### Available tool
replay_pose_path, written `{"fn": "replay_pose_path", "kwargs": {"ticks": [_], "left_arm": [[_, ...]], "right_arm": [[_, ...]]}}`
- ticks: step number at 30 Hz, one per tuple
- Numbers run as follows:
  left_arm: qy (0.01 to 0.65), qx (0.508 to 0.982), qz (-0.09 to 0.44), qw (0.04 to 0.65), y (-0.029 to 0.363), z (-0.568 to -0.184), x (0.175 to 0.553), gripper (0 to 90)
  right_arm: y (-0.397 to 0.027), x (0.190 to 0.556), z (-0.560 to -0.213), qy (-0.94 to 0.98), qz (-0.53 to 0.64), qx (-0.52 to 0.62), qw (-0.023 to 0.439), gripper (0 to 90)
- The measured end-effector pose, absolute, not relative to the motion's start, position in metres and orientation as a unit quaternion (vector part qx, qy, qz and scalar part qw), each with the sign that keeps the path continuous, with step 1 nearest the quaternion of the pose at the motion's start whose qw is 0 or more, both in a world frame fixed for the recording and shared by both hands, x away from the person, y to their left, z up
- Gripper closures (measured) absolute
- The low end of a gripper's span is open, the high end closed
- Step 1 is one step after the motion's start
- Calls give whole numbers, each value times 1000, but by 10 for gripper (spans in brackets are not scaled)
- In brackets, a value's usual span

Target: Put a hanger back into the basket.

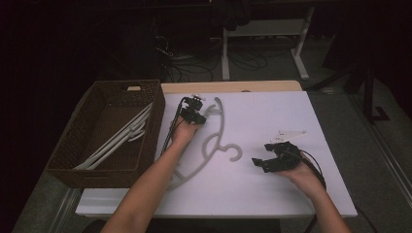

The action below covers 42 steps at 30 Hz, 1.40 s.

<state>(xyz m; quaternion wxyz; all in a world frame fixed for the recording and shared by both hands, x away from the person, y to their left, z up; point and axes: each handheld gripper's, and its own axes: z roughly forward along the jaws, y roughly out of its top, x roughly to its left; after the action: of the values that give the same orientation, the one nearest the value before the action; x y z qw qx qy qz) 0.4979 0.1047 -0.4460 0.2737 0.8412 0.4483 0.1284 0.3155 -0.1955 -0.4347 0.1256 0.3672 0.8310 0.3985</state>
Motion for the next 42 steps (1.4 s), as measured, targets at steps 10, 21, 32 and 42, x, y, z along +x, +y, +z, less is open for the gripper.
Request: {"fn": "replay_pose_path", "kwargs": {"ticks": [10,21,32,42], "left_arm": [[383,868,85,305,67,-444,484,813],[295,901,30,317,2,-448,451,811],[286,891,16,354,38,-425,434,415],[253,887,4,386,88,-410,397,251]], "right_arm": [[-196,316,-434,830,400,367,127,238],[-200,314,-432,826,403,370,132,238],[-200,328,-418,828,398,372,131,420],[-192,387,-415,824,380,398,132,793]]}}
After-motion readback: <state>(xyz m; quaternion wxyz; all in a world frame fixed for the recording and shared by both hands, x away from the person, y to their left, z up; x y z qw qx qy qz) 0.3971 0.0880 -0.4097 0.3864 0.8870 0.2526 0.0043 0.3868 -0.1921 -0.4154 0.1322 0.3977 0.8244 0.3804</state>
